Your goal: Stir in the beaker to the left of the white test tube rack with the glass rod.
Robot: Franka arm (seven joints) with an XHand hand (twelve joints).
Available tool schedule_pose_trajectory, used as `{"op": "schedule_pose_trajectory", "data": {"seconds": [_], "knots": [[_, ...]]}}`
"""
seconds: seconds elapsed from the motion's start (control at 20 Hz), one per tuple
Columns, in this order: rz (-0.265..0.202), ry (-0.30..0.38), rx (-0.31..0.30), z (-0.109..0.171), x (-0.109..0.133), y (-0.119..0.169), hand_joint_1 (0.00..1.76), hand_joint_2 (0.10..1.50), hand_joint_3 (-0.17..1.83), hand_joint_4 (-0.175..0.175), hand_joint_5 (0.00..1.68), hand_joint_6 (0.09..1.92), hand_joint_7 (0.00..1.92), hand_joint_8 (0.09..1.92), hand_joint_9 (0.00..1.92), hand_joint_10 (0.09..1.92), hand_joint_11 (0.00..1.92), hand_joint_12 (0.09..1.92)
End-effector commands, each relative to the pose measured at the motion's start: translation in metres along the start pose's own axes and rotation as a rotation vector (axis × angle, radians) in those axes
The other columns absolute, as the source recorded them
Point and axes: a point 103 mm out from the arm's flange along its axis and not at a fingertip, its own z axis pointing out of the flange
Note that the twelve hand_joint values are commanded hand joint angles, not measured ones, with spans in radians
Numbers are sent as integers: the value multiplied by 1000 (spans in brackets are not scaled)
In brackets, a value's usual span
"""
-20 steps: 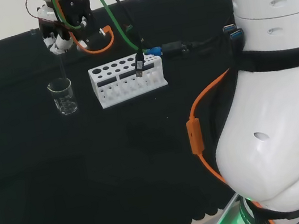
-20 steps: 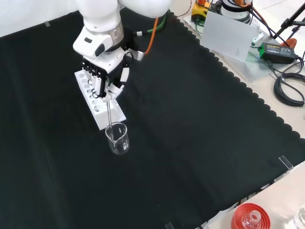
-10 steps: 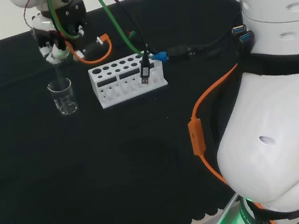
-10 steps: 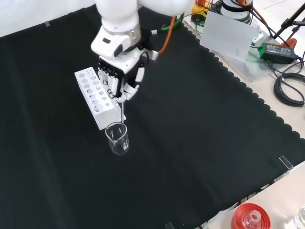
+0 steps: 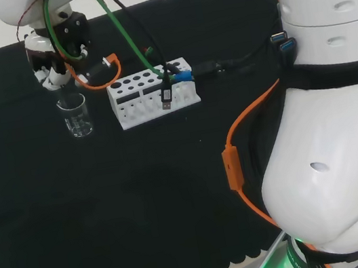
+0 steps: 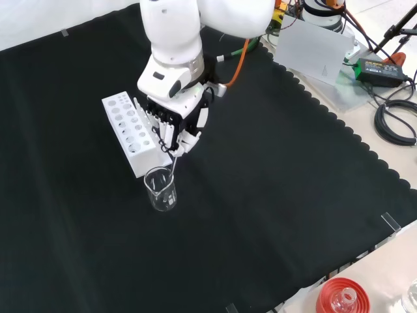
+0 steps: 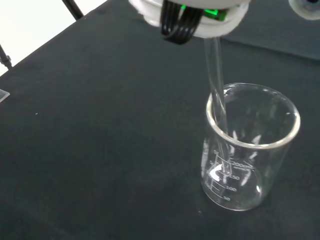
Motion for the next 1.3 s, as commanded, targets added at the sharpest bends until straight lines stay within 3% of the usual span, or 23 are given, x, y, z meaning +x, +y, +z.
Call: {"op": "schedule_pose_trajectory", "data": {"seconds": [0.05, 0.35, 0.8, 1.3], "knots": [[-18, 10, 13, 9, -6, 15, 1313, 767, 521, -175, 1063, 750, 1319, 769, 1856, 147, 1630, 552], [5, 17, 25, 13, -37, 21, 1313, 767, 521, -175, 1063, 750, 1319, 769, 1856, 147, 1630, 552], [55, 30, 11, -1, -85, 3, 1313, 767, 520, -175, 1063, 750, 1319, 768, 1855, 148, 1630, 552], [52, -1, -15, -23, -86, -16, 1314, 765, 522, -175, 1064, 750, 1320, 767, 1851, 147, 1626, 551]]}}
